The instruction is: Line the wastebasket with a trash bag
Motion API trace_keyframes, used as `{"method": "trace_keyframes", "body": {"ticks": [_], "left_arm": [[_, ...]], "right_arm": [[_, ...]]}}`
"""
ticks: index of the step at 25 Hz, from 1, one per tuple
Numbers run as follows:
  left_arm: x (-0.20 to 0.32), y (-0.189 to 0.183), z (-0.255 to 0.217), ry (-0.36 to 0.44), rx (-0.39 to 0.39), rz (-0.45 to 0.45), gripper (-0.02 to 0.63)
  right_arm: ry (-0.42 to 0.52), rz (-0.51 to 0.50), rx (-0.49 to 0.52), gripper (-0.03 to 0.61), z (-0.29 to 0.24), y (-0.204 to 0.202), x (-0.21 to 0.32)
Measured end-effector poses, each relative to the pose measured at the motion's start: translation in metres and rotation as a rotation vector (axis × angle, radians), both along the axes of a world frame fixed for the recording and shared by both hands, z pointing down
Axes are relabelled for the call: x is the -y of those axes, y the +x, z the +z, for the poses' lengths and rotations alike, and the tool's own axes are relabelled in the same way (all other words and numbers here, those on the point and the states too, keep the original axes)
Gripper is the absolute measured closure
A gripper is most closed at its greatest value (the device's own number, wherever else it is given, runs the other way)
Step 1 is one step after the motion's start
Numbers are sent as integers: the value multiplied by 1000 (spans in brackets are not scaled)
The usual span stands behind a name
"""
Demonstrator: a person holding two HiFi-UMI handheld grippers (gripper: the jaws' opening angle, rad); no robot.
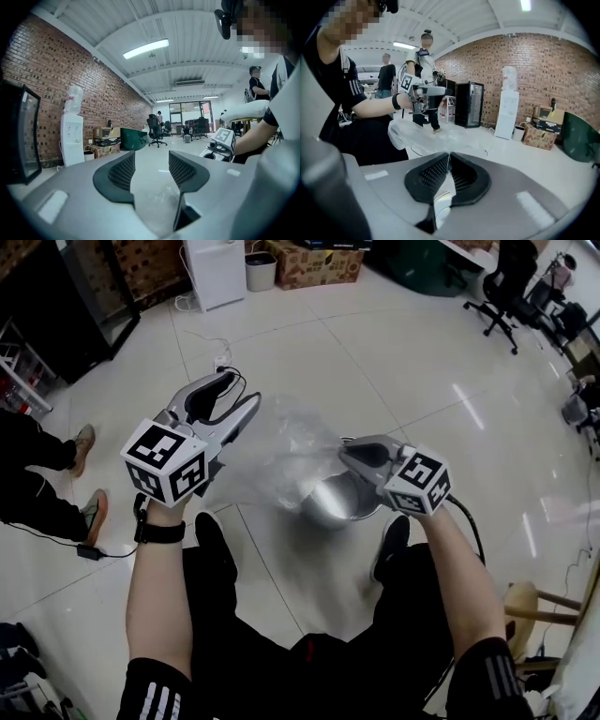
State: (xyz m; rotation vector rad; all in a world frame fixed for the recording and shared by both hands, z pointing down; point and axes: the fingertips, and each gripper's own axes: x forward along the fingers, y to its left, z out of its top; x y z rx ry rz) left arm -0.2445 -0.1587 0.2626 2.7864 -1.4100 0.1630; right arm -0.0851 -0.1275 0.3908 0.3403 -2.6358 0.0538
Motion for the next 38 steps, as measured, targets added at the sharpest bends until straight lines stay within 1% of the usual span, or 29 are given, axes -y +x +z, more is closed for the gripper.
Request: {"method": "trace_keyframes", "body": {"ticks": [2,3,4,5,7,8,9,11,12,13,15,17,19,20,21,23,24,26,29,31,34,38], "left_arm": [[2,7,2,-7,13,17,392],[2,13,7,-23,33,37,386],[0,19,15,-49,69,69,383],[-3,28,26,-81,123,114,380],[-18,49,54,-138,268,232,340],[-29,60,68,-158,337,304,318],[-42,72,80,-173,390,382,295],[-69,94,99,-192,451,523,267],[-79,103,105,-191,471,568,245],[-86,111,112,-185,490,592,225],[-88,128,127,-156,552,592,194],[-89,148,154,-121,675,587,174],[-92,168,186,-109,806,607,161],[-91,174,200,-114,854,608,161],[-88,179,210,-121,885,600,161],[-80,183,220,-131,905,569,164],[-77,184,220,-134,904,554,181],[-70,185,216,-128,901,531,276],[-60,184,202,-100,876,486,444],[-55,180,193,-95,847,456,521],[-48,168,180,-81,824,413,577],[-39,159,156,-28,793,356,597]], "right_arm": [[-13,28,8,571,-8,20,6],[-21,39,12,571,-11,29,8],[-34,46,16,571,-13,38,8],[-53,51,20,571,-15,46,8],[-104,65,30,571,-16,63,7],[-128,80,38,571,-15,71,7],[-146,101,49,571,-13,80,8],[-166,140,76,571,-7,97,11],[-171,154,85,571,-4,105,13],[-174,165,91,571,-1,111,14],[-171,176,96,571,1,118,18],[-164,181,108,571,-3,119,22],[-164,187,130,571,-8,118,25],[-163,189,136,571,-10,118,26],[-160,188,138,571,-12,117,26],[-157,175,140,571,-14,114,25],[-160,164,139,571,-15,113,23],[-173,129,118,571,-11,111,19],[-203,77,43,571,5,112,12],[-216,51,-25,571,20,115,7],[-251,2,-108,571,40,116,-4],[-304,-85,-182,571,57,116,-21]]}}
